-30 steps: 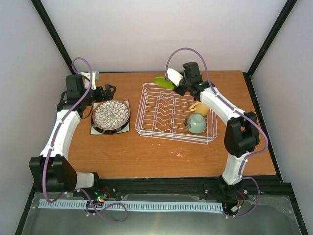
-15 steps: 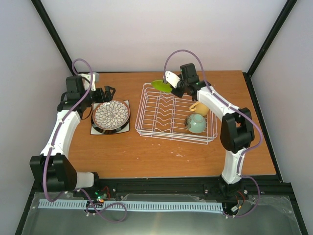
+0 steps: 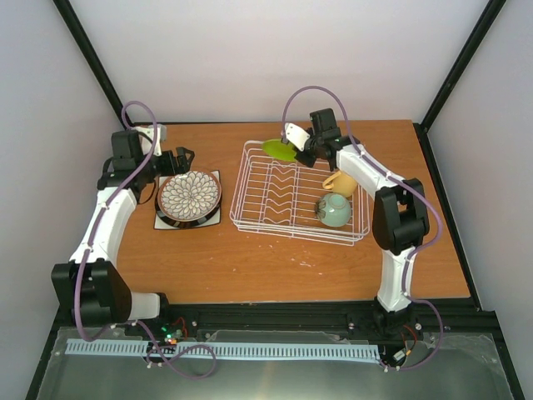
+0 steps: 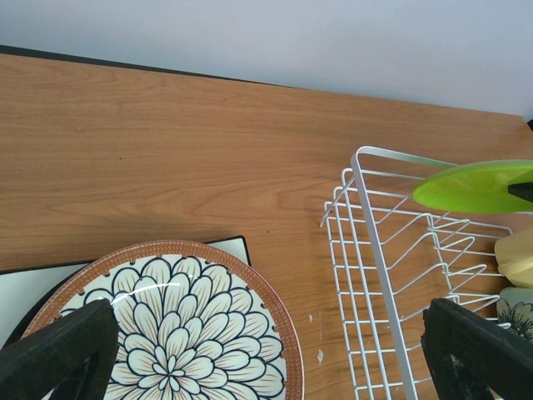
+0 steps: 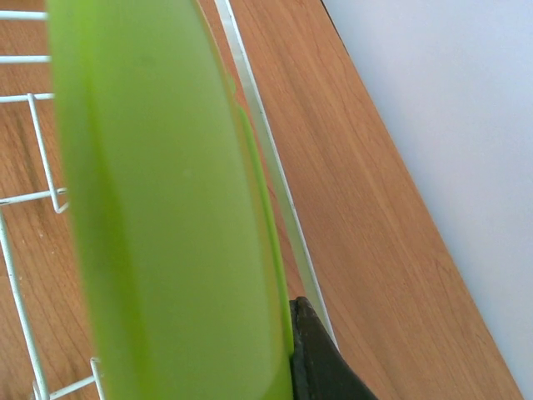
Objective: Load the mixed dishes into the dish rack
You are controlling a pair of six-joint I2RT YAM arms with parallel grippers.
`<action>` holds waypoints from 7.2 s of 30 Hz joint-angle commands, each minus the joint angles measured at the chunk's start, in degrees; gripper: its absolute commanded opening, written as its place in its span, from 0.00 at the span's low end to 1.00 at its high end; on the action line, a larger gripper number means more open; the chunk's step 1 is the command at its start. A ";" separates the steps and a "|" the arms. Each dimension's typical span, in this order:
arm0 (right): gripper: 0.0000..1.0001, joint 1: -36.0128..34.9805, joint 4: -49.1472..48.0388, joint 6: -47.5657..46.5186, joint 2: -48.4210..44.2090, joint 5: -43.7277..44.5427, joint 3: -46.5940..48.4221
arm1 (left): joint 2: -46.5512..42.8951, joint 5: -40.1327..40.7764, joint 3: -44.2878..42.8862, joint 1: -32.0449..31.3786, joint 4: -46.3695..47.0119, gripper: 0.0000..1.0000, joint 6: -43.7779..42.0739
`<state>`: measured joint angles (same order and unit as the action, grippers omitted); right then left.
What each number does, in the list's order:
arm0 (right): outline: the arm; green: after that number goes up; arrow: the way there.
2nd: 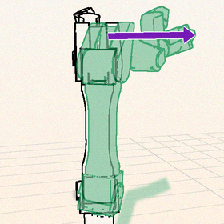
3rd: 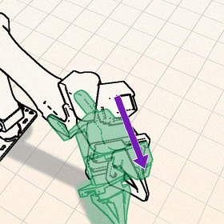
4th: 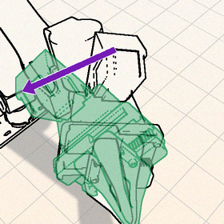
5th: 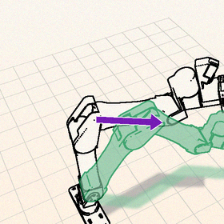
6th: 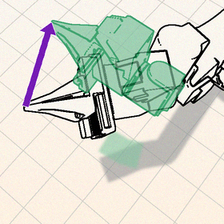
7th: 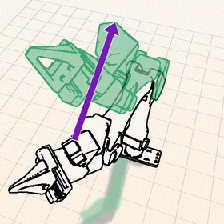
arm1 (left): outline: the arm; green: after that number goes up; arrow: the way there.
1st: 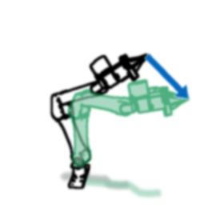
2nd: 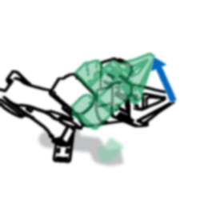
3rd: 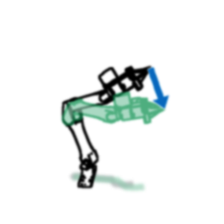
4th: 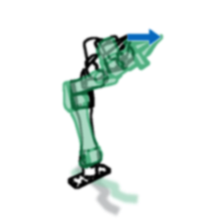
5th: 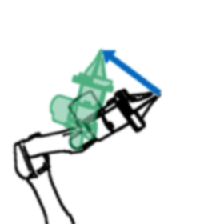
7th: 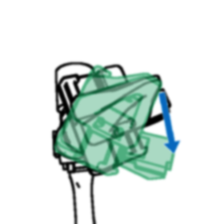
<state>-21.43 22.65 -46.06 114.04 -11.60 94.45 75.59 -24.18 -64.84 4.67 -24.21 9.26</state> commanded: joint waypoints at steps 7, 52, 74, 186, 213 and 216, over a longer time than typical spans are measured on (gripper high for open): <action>0.03 0.35 0.54 -0.42 5.12 -2.57 3.65 | 1.68 0.24 -0.72 0.41 1.78 1.00 -1.40; 0.55 0.25 -4.62 21.69 -21.40 -6.61 -0.98 | 18.45 3.43 -2.43 7.73 -14.62 0.54 3.00; 0.55 0.04 -2.11 22.24 -31.50 -8.08 -13.38 | 21.58 10.38 -0.83 10.54 -14.58 0.54 2.26; 0.61 -16.24 -4.99 61.74 13.22 -51.81 29.11 | 3.22 -44.33 -2.16 20.27 0.58 0.01 4.85; 0.03 -18.59 -16.77 70.87 17.38 -52.11 34.59 | 3.30 -41.30 -1.16 13.90 3.47 0.01 7.45; 0.03 -18.71 -15.94 69.70 16.69 -50.79 34.41 | 3.39 -40.68 -1.25 13.88 3.36 0.02 7.52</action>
<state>-35.81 16.84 28.49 133.62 -51.13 125.99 78.85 -53.32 -64.42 22.24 -19.73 11.97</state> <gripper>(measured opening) 0.104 0.077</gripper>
